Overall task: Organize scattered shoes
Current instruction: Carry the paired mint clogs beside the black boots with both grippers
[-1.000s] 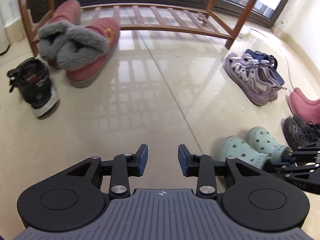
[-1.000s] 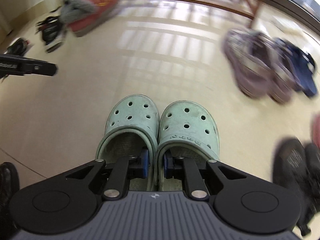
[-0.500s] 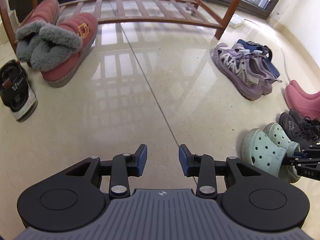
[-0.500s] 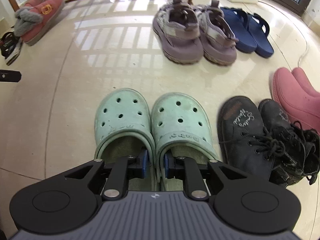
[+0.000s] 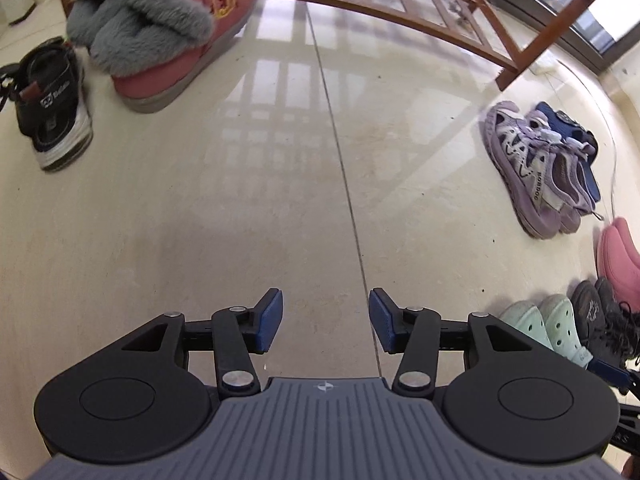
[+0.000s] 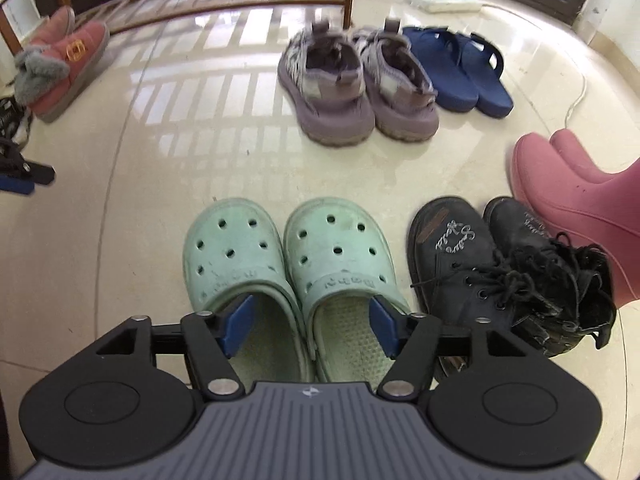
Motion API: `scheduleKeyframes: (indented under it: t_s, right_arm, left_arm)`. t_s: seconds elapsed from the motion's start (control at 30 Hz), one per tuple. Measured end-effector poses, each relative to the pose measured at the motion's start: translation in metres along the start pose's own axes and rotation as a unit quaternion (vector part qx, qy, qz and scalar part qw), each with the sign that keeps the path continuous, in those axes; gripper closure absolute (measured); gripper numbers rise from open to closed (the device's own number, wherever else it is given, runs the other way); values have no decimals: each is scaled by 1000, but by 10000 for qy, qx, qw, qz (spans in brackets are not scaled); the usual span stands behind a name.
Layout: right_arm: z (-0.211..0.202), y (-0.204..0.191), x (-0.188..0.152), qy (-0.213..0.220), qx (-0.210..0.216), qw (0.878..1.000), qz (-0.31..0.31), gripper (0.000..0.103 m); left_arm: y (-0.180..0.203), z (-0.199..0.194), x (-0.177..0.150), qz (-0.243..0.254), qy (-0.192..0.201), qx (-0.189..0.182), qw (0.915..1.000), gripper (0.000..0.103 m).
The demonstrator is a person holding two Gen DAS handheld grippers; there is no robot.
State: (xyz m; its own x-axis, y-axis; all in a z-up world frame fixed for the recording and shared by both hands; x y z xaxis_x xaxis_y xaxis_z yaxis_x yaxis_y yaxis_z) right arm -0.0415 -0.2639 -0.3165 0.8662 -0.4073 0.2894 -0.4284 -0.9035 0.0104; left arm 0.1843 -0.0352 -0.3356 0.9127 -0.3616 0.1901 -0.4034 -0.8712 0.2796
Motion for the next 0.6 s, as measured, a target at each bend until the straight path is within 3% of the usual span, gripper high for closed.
scheduleKeyframes:
  t_s: [0.13, 0.27, 0.43, 0.6]
  right_arm:
    - [-10, -8, 8, 208, 21, 9998, 21, 16]
    - [-5, -13, 13, 222, -66, 9996, 159, 10]
    - [6, -8, 8, -18, -26, 9990, 440, 9]
    - [14, -4, -7, -189, -145, 9982, 552, 8]
  left_arm:
    - [2, -1, -3, 64, 19, 8, 10000, 51]
    - [3, -1, -5, 28, -44, -7, 10000, 48]
    - [11, 0, 3, -314, -314, 187, 9988, 48]
    - [53, -20, 19, -260, -113, 250, 9993, 44]
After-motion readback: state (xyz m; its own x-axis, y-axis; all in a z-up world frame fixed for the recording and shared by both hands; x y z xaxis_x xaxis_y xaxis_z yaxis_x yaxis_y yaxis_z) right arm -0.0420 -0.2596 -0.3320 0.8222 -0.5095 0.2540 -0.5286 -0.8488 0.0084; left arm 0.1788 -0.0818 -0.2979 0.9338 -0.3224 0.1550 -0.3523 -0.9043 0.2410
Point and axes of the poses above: each gripper's, at about its wrist camera, not at the fingertips, and z roughly the way its jaws point, y to its right, x to its top, the point moved 4 cm from there along z, roughly the way its jaws point, and after that the axes turned 9 degrees about -y, right-handed, at the moved point
